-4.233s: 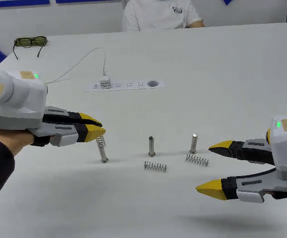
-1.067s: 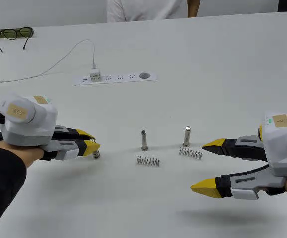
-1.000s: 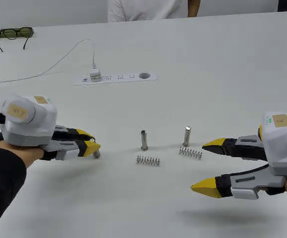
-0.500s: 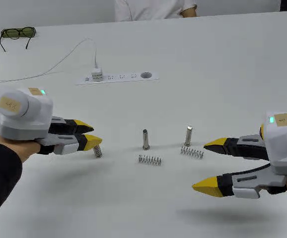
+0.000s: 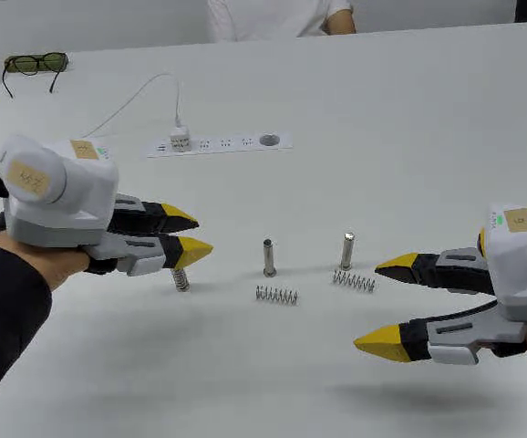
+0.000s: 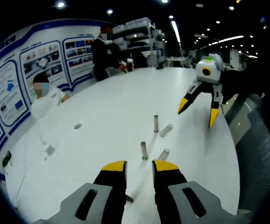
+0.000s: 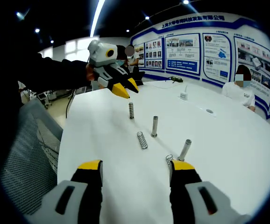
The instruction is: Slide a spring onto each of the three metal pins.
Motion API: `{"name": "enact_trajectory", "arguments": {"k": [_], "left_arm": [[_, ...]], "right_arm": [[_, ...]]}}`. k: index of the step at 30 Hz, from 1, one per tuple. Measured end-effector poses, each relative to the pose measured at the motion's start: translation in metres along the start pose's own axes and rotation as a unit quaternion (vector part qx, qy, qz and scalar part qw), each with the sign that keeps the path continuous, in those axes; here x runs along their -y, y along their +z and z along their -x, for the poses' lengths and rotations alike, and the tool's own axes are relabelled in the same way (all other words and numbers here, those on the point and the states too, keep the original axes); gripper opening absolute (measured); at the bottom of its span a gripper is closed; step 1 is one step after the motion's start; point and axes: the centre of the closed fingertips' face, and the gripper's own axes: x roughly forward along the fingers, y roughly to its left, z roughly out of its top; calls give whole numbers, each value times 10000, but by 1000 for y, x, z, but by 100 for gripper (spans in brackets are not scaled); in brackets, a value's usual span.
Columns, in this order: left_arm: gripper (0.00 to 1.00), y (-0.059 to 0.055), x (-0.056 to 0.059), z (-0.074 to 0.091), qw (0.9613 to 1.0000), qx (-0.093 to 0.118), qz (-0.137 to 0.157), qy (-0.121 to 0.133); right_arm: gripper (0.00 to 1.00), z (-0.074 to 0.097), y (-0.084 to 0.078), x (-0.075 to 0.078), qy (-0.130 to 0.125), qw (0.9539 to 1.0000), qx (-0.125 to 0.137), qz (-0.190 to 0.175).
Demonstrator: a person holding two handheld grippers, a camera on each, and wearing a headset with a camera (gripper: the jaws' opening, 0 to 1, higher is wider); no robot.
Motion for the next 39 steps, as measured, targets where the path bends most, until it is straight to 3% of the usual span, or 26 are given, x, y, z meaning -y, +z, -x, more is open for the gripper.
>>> {"name": "enact_trajectory", "arguments": {"k": [4, 13, 21, 39], "left_arm": [[20, 5, 14, -8, 9997, -28, -163, -203], [17, -3, 45, -29, 9962, -331, -518, -618], [17, -4, 62, -51, 9925, -482, -677, -901], [19, -12, 69, -92, 9848, -907, -952, -1135]], "right_arm": [[59, 0, -1, 0, 6, 10000, -5, 1], [59, 0, -1, 0, 17, 10000, 1, -9], [59, 0, 0, 0, 24, 10000, 9, -15], [59, 1, -1, 1, 21, 10000, 7, -48]]}}
